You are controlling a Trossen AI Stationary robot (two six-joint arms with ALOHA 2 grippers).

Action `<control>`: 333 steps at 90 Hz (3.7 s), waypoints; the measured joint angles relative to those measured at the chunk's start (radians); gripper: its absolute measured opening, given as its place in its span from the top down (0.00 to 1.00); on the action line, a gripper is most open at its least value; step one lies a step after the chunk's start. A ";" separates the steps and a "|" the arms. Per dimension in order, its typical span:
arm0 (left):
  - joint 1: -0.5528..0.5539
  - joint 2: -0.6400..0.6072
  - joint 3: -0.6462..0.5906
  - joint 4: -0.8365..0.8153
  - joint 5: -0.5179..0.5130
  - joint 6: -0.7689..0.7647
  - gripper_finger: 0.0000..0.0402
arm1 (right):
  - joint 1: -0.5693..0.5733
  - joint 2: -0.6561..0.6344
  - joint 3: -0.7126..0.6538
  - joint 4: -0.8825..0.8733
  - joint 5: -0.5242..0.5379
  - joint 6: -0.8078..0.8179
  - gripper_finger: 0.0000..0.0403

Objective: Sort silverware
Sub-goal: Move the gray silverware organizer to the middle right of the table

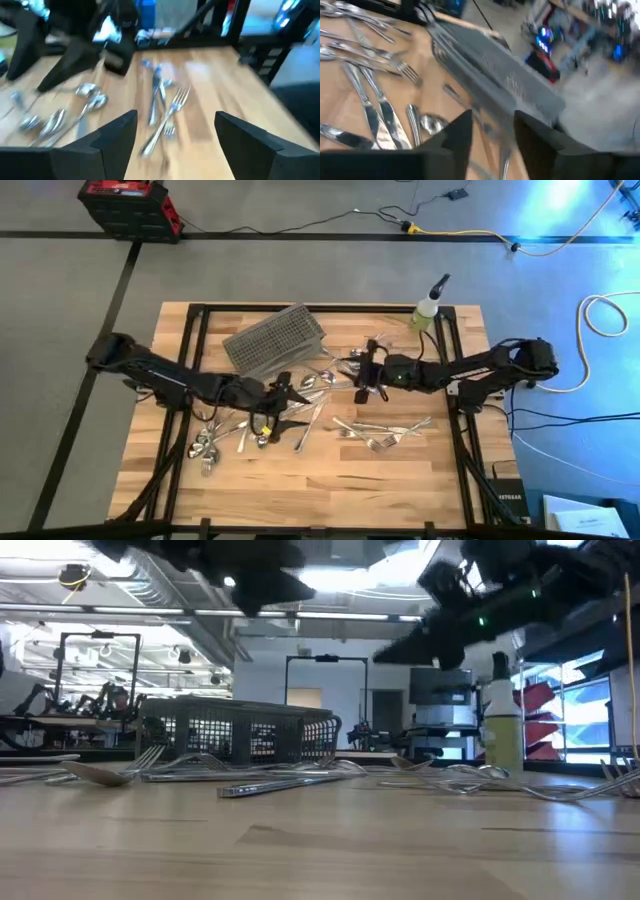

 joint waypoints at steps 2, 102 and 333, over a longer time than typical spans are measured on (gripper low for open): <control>-0.010 -0.008 0.000 -0.018 -0.015 0.006 0.37 | 0.007 0.000 0.010 -0.004 0.000 -0.020 0.57; -0.171 -0.417 -0.462 0.041 -0.474 -0.111 0.37 | 0.014 0.625 0.574 -0.002 0.151 -0.589 0.32; -0.172 -0.551 -0.730 0.245 -0.532 -0.249 0.37 | -0.162 0.210 1.117 -1.172 -0.101 -0.145 1.00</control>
